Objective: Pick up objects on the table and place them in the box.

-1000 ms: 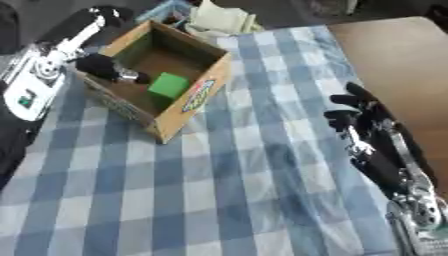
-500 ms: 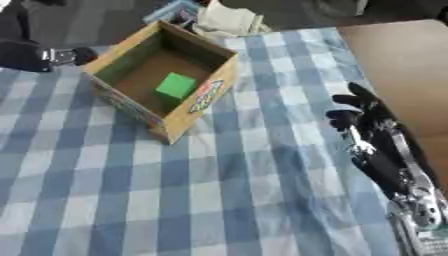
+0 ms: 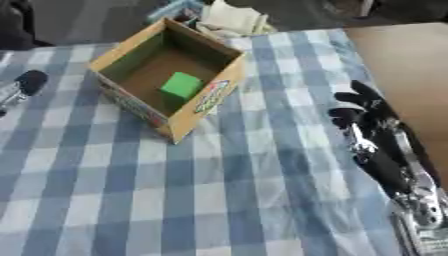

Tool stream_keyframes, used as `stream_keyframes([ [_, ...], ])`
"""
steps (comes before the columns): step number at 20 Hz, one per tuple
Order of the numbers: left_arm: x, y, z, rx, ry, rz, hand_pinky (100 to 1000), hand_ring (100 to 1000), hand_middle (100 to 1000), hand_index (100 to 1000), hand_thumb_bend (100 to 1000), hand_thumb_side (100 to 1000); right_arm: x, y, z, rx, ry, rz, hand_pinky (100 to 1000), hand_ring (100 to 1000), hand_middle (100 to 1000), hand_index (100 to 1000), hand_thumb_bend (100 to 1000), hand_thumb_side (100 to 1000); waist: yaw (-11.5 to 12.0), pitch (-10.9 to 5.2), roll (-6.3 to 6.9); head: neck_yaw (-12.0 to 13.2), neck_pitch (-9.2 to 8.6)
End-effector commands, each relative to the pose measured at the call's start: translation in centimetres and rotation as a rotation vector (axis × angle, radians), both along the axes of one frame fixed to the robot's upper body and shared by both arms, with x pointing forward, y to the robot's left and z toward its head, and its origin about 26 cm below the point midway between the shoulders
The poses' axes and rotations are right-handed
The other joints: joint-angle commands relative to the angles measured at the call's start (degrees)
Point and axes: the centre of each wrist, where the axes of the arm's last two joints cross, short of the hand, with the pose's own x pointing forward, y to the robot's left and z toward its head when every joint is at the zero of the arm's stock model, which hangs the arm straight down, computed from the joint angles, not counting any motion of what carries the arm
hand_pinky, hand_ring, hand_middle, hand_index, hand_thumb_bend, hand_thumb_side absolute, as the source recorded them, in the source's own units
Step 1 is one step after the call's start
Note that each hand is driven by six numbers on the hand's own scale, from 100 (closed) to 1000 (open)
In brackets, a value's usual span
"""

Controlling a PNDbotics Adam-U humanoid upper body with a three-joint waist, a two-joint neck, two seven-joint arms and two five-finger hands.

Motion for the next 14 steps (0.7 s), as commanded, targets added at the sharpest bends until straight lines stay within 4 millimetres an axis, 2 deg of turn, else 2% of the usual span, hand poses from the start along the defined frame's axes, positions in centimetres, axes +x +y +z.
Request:
stream_keyframes([
  [1, -0.4, -0.1, -0.7, -0.101, -0.015, 0.009, 749, 655, 619, 826, 498, 483, 0.0, 0.0, 1.0, -0.003, -0.034, 0.001, 764, 761, 814, 974, 100, 521, 0.2, -0.79, -0.17, 0.7, 0.79],
  [9, -0.8, -0.9, -3.9, -0.203, 0.053, 0.019, 749, 654, 617, 826, 482, 513, 0.0, 0.3, 0.8, 0.003, -0.025, 0.012, 762, 761, 813, 974, 100, 523, 0.7, -0.75, -0.42, 2.5, 4.46],
  [14, -1.1, -1.0, -5.2, -0.247, 0.085, 0.033, 748, 651, 614, 824, 477, 522, 0.0, 0.3, 0.7, 0.002, -0.022, 0.014, 762, 761, 813, 974, 100, 524, 1.1, -0.69, -0.48, 2.5, 5.90],
])
